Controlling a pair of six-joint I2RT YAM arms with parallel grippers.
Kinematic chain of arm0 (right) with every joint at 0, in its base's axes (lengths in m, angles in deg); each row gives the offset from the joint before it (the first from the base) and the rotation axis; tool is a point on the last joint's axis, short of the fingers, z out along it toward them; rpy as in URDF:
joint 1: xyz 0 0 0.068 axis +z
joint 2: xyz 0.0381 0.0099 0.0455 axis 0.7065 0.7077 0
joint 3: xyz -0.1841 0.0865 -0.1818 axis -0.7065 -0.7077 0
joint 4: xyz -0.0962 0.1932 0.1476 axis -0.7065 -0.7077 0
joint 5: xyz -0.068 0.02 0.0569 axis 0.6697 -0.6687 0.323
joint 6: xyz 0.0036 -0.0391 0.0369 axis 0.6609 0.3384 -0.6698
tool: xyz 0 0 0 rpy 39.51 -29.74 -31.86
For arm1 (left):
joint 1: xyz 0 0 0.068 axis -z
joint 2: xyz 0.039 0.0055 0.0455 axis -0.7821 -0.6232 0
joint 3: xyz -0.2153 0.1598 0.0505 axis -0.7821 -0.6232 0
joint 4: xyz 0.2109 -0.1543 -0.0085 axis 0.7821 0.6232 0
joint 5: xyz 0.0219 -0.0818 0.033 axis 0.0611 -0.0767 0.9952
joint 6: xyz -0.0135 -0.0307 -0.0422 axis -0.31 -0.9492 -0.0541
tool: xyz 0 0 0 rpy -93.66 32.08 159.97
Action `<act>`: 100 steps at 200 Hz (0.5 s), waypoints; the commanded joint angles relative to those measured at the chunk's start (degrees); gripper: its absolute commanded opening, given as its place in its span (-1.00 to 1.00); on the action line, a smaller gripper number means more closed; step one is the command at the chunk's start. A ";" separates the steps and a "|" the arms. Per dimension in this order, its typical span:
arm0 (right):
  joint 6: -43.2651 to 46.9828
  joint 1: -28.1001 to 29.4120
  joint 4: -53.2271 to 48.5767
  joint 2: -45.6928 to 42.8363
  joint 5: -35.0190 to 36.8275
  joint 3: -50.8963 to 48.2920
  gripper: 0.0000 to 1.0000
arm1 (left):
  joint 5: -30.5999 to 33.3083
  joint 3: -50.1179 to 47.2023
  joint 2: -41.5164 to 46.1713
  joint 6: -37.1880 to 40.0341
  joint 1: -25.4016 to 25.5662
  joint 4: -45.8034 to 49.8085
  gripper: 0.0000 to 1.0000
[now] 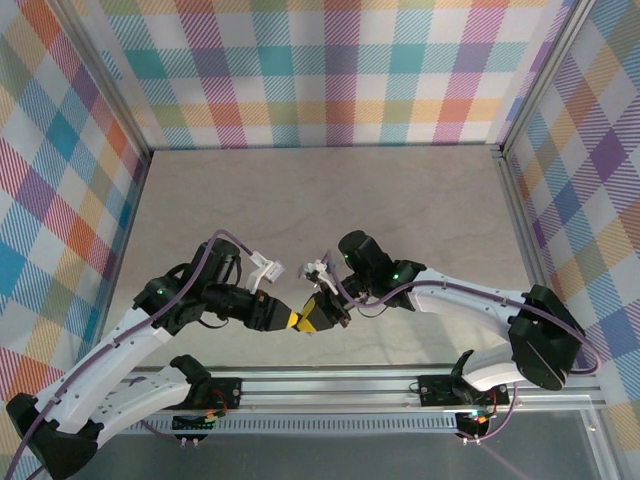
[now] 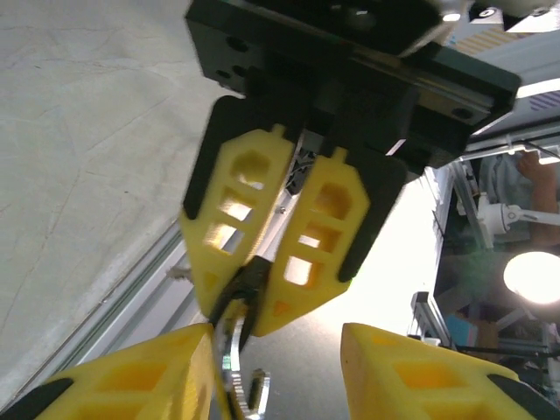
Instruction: Lock with the key
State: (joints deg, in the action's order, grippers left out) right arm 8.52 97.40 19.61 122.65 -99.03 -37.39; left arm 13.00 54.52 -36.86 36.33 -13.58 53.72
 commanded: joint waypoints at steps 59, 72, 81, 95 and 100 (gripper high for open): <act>1.20 -0.24 1.16 -2.38 -5.07 -0.43 -1.00 | 5.20 1.65 1.20 1.21 0.71 3.24 -0.29; 1.36 -0.24 0.95 -2.23 -5.51 -0.43 -1.00 | 6.03 1.83 1.68 1.20 0.63 3.45 -0.29; 1.21 -0.24 1.03 -2.04 -5.68 -0.39 -1.00 | 6.31 1.98 2.18 1.22 0.62 3.54 -0.29; 1.20 -0.17 0.92 -1.70 -5.86 -0.25 -1.00 | 6.41 2.05 3.40 1.20 0.45 3.37 -0.26; 1.25 -0.17 0.92 -1.61 -5.90 -0.21 -1.00 | 6.62 2.17 3.82 1.20 0.45 3.32 -0.24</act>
State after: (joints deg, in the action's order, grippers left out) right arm 8.52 97.40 19.61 120.85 -101.48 -37.45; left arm 18.58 54.85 -35.46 36.54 -13.58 56.11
